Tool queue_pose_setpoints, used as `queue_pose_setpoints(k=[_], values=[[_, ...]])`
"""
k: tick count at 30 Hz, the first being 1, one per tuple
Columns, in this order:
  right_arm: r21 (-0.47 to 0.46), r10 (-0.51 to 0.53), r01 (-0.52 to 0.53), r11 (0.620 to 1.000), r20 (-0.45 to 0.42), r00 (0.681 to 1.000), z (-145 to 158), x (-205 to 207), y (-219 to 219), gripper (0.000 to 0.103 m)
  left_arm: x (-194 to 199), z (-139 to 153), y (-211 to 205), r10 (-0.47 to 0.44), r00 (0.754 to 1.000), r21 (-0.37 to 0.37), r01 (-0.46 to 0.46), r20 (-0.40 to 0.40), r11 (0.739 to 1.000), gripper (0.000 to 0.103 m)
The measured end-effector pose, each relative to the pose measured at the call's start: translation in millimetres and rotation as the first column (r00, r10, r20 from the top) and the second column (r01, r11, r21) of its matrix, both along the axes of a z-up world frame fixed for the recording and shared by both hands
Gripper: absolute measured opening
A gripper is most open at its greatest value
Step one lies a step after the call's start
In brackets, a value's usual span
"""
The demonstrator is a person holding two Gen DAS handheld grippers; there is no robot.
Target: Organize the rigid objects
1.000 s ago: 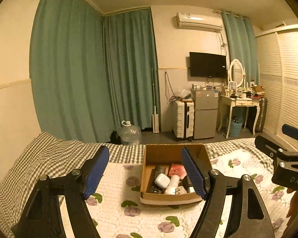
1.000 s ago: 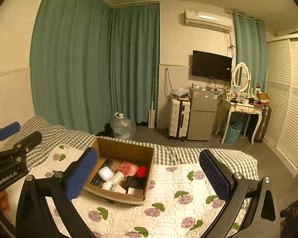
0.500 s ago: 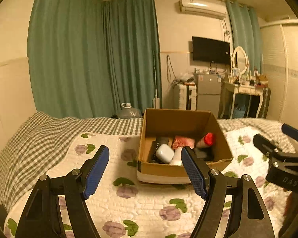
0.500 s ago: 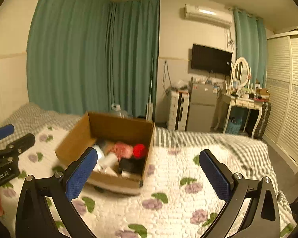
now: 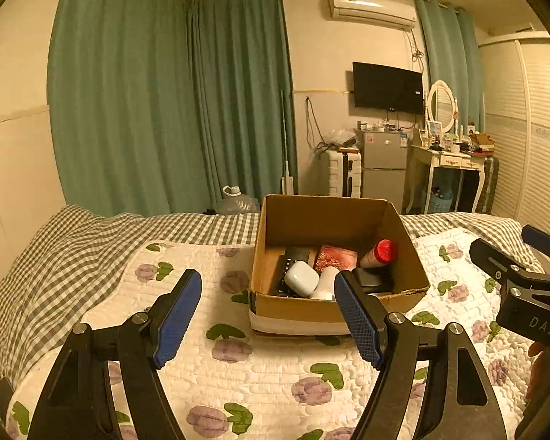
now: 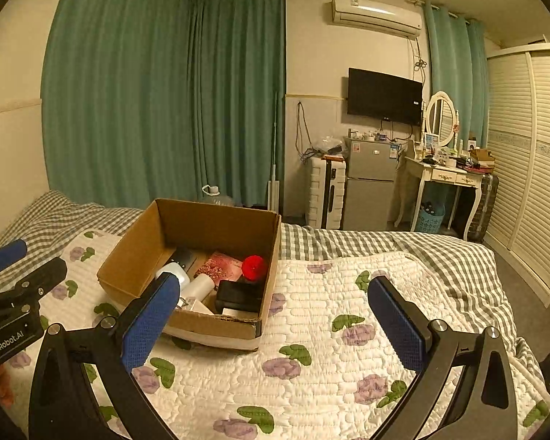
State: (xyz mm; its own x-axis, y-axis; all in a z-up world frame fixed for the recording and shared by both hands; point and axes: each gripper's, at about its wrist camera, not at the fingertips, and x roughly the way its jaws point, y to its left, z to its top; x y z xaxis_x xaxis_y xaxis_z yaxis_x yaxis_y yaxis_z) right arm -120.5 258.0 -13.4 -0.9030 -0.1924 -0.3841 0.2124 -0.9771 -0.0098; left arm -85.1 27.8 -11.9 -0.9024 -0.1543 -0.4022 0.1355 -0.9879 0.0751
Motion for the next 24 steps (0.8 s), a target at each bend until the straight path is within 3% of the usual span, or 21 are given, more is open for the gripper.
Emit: queue_pose_setpoints(k=[24], values=[[-0.003,-0.015,0.015,1.000,0.012,1.000,-2.1,-1.6,1.6,0.103,-4.6,-4.5,-0.4,0.004,1.000,0.018,-0.005,0.029,1.000,0.078]])
